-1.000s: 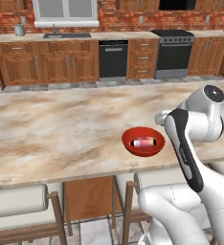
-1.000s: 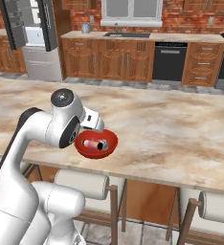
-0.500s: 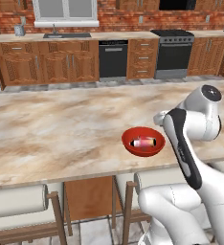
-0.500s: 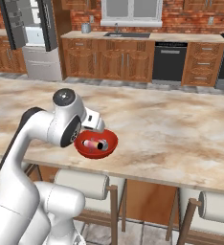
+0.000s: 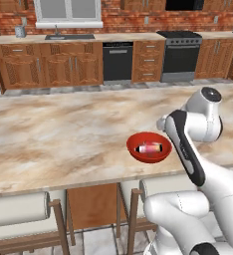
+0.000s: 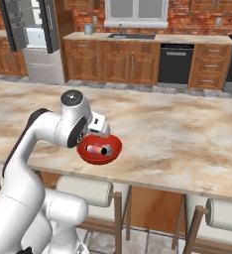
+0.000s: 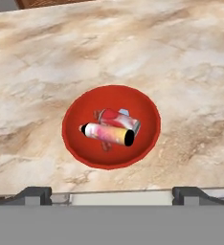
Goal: Open the fridge, grab two sodas, and place both sodas inside the bowl with ice on the dining counter.
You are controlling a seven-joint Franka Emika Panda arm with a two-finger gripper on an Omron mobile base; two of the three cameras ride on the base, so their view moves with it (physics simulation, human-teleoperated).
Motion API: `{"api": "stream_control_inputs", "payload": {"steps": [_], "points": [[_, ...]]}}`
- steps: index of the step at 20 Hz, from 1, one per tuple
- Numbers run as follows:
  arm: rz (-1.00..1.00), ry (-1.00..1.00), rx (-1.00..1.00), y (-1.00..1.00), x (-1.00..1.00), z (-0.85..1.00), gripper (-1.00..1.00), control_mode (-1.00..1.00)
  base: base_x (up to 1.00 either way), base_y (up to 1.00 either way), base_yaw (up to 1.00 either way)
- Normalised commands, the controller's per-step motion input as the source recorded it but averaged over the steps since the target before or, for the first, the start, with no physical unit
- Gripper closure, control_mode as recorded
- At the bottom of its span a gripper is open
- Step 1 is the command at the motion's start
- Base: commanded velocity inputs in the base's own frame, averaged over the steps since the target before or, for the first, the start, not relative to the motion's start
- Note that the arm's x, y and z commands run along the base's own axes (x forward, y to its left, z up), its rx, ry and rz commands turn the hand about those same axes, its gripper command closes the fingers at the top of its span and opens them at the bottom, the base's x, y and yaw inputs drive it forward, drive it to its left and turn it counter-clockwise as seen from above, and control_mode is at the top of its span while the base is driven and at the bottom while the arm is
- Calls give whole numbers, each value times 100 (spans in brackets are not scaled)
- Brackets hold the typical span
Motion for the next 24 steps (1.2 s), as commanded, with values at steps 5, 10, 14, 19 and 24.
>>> {"api": "stream_control_inputs", "payload": {"steps": [5, 10, 14, 19, 24], "points": [[0, 5, 0, 0, 21, -16, -100, -100, 0, 0, 0], [0, 2, 1, 0, 7, -5, -100, -100, 0, 0, 0], [0, 10, 7, 3, -7, 2, -100, -100, 0, 0, 0], [0, 21, 7, 7, -12, 0, -100, -100, 0, 0, 0], [0, 17, 2, 5, -12, 10, -100, -100, 0, 0, 0]]}}
